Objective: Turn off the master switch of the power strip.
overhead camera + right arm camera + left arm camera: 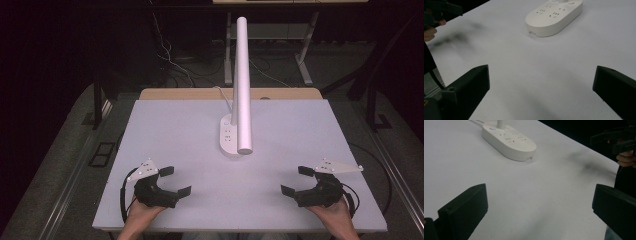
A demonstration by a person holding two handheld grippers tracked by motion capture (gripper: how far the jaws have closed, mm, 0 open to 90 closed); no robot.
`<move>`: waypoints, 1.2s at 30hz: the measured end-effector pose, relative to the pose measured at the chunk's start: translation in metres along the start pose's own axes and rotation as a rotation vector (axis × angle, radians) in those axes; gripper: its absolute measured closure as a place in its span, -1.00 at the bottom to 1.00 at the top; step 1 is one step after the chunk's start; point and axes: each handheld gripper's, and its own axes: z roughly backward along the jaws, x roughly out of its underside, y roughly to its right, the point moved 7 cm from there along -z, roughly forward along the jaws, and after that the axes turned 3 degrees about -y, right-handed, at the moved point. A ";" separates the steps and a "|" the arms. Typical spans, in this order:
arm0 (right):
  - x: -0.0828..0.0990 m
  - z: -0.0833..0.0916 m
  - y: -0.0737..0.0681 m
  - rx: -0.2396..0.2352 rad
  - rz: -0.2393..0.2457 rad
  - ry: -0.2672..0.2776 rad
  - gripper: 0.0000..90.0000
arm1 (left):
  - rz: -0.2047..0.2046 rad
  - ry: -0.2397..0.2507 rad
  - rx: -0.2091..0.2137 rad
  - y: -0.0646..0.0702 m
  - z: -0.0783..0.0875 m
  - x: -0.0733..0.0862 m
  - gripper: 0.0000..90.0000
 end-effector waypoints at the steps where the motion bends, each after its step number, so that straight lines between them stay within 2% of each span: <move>1: 0.000 0.000 -0.001 -0.001 0.003 0.000 -0.99 | -0.001 -0.002 0.002 0.000 0.000 0.000 -1.00; 20: 0.005 -0.003 -0.006 -0.040 0.000 -0.038 -0.99 | -0.009 -0.004 0.007 0.006 0.003 -0.001 -1.00; 24: 0.007 -0.004 -0.008 -0.042 -0.002 -0.048 -0.99 | -0.020 -0.018 0.007 0.006 0.003 -0.001 -1.00; 36: 0.008 -0.003 -0.006 -0.033 -0.003 -0.047 -0.99 | -0.017 -0.024 -0.001 0.004 0.008 -0.006 -1.00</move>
